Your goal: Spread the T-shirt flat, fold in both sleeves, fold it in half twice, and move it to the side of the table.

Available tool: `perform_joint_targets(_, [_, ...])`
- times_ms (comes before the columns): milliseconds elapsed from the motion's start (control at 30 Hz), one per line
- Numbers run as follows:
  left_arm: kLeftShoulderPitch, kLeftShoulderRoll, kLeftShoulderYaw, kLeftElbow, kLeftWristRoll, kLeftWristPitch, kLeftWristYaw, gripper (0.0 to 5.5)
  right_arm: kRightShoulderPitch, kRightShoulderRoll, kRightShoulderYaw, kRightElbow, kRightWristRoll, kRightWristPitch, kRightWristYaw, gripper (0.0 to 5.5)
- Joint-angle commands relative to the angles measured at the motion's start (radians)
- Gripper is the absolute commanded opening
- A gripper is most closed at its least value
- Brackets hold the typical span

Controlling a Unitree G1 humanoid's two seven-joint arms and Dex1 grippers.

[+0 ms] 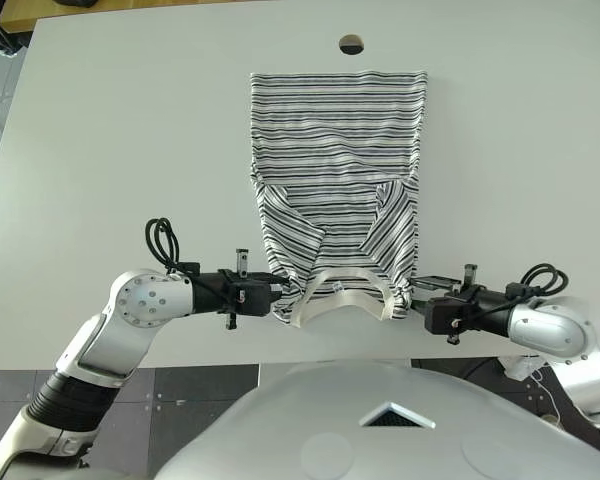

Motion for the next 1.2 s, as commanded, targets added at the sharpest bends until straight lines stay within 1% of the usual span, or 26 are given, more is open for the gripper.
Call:
perform_joint_targets(33, [-0.029, 0.019, -0.013, 0.0, 0.006, -0.003, -0.023, 0.1, 0.007, -0.014, 0.018, 0.033, -0.029, 0.021, 0.017, 0.67])
perform_joint_targets(67, [-0.031, 0.024, -0.015, -0.002, -0.002, 0.001, -0.032, 0.1, 0.008, -0.013, 0.019, 0.033, -0.028, 0.021, 0.017, 0.56])
perform_joint_targets(133, [-0.019, 0.044, -0.007, -0.015, -0.03, 0.009, -0.058, 0.1, 0.016, -0.011, 0.019, 0.028, -0.015, 0.023, 0.019, 0.12])
perform_joint_targets(267, [0.015, 0.086, 0.036, -0.064, -0.138, 0.031, -0.111, 0.1, 0.081, -0.03, -0.02, -0.028, 0.062, 0.033, 0.038, 0.11])
perform_joint_targets(367, [0.039, 0.108, 0.07, -0.117, -0.251, 0.059, -0.151, 0.1, 0.154, -0.044, -0.097, -0.099, 0.168, 0.022, 0.053, 0.11])
perform_joint_targets(467, [0.092, 0.152, 0.16, -0.206, -0.485, 0.117, -0.226, 0.1, 0.261, -0.068, -0.216, -0.178, 0.323, -0.037, 0.098, 0.11])
perform_joint_targets(533, [0.088, 0.154, 0.22, -0.226, -0.592, 0.161, -0.233, 0.1, 0.264, -0.058, -0.27, -0.201, 0.424, -0.065, 0.12, 0.11])
perform_joint_targets(600, [0.018, 0.121, 0.224, -0.179, -0.571, 0.201, -0.176, 0.1, 0.188, -0.023, -0.282, -0.171, 0.479, -0.055, 0.102, 0.11])
perform_joint_targets(700, [-0.117, 0.053, 0.184, -0.076, -0.472, 0.277, -0.061, 0.1, 0.038, 0.05, -0.247, -0.103, 0.553, -0.033, 0.079, 0.11])
perform_joint_targets(833, [-0.315, -0.071, 0.159, 0.073, -0.442, 0.445, 0.084, 0.1, -0.203, 0.169, -0.207, 0.08, 0.564, 0.021, 0.01, 0.11])
perform_joint_targets(900, [-0.391, -0.13, 0.155, 0.135, -0.433, 0.521, 0.148, 0.1, -0.322, 0.215, -0.191, 0.184, 0.553, 0.052, -0.016, 0.11])
perform_joint_targets(1000, [-0.502, -0.227, 0.182, 0.222, -0.459, 0.627, 0.241, 0.1, -0.499, 0.28, -0.174, 0.365, 0.541, 0.088, -0.045, 0.11])
perform_joint_targets(1100, [-0.579, -0.285, 0.189, 0.297, -0.449, 0.658, 0.289, 0.1, -0.639, 0.337, -0.168, 0.523, 0.516, 0.11, -0.084, 0.11])
perform_joint_targets(1200, [-0.653, -0.356, 0.202, 0.373, -0.443, 0.677, 0.349, 0.1, -0.768, 0.399, -0.148, 0.729, 0.439, 0.103, -0.161, 0.11])
